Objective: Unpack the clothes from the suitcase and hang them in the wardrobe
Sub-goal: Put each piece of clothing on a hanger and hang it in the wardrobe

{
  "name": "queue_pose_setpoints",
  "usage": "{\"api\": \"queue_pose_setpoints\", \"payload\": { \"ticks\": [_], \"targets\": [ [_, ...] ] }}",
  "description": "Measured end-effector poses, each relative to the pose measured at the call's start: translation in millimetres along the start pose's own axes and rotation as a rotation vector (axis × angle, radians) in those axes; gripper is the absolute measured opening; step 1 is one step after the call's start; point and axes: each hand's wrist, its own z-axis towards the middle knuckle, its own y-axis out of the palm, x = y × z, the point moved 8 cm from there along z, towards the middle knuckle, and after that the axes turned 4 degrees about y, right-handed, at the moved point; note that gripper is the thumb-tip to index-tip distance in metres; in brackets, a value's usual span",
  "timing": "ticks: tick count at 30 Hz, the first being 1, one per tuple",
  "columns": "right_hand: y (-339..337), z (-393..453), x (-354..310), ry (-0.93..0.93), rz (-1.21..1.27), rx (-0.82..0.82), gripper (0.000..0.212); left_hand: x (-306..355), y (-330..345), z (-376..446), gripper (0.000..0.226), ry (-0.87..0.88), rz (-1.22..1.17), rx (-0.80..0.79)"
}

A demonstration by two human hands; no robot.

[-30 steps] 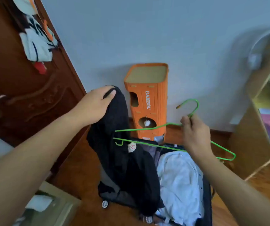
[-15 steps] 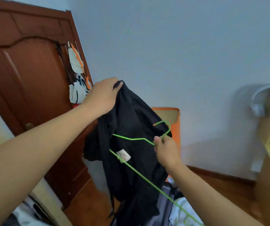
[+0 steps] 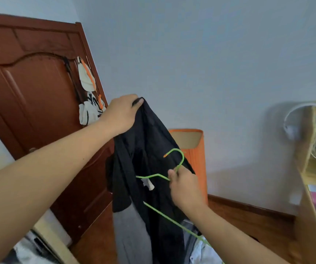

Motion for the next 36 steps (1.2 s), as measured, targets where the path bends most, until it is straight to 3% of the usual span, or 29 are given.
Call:
{"api": "queue_pose_setpoints", "payload": {
  "ticks": [3, 5, 6, 8, 12, 14, 16, 18, 20, 23, 25, 28, 29, 33, 36],
  "targets": [
    [-14, 6, 38, 0.163, 0.246, 0.088, 0.037, 7, 5, -5, 0.044, -0.179, -0.248, 0.023],
    [-23, 6, 54, 0.257, 0.462, 0.127, 0.036, 14, 13, -17, 0.043, -0.360, -0.570, -0.028],
    [-24, 5, 55, 0.257, 0.495, 0.110, 0.036, 22, 18, -24, 0.040, -0.426, -0.718, -0.084],
    [-24, 4, 51, 0.191, 0.517, 0.079, 0.036, 39, 24, -35, 0.034, -0.431, -0.799, -0.202],
    [-55, 21, 41, 0.105, 0.628, 0.131, 0.035, 46, 32, -73, 0.031, -0.321, -0.390, -0.652],
    [-72, 30, 34, 0.078, 0.675, 0.136, 0.034, 39, 35, -88, 0.033, -0.173, -0.066, -0.734],
    [-85, 36, 25, 0.040, 0.739, 0.131, 0.033, 39, 30, -82, 0.025, 0.082, 0.375, -0.532],
    [-96, 41, 14, 0.006, 0.790, 0.151, 0.031, 45, 26, -75, 0.037, 0.233, 0.551, -0.267],
    [-105, 43, 6, -0.007, 0.801, 0.174, 0.030, 52, 19, -64, 0.054, 0.283, 0.517, -0.107],
    [-116, 39, 5, -0.019, 0.775, 0.188, 0.031, 80, 12, -50, 0.047, 0.521, 0.565, 0.114],
    [-122, 35, 5, -0.040, 0.745, 0.194, 0.031, 91, 21, -37, 0.043, 0.562, 0.568, -0.004],
    [-119, 27, 5, -0.047, 0.705, 0.201, 0.028, 85, 59, -32, 0.048, 0.490, 0.515, -0.460],
    [-116, 24, 5, -0.052, 0.691, 0.186, 0.027, 87, 67, -35, 0.046, 0.526, 0.510, -0.513],
    [-95, 15, 8, -0.050, 0.718, 0.058, 0.027, 91, 68, -46, 0.052, 0.716, 0.458, -0.417],
    [-83, 12, -3, -0.067, 0.728, -0.033, 0.022, 87, 76, -56, 0.040, 0.679, 0.373, -0.466]
  ]
}}
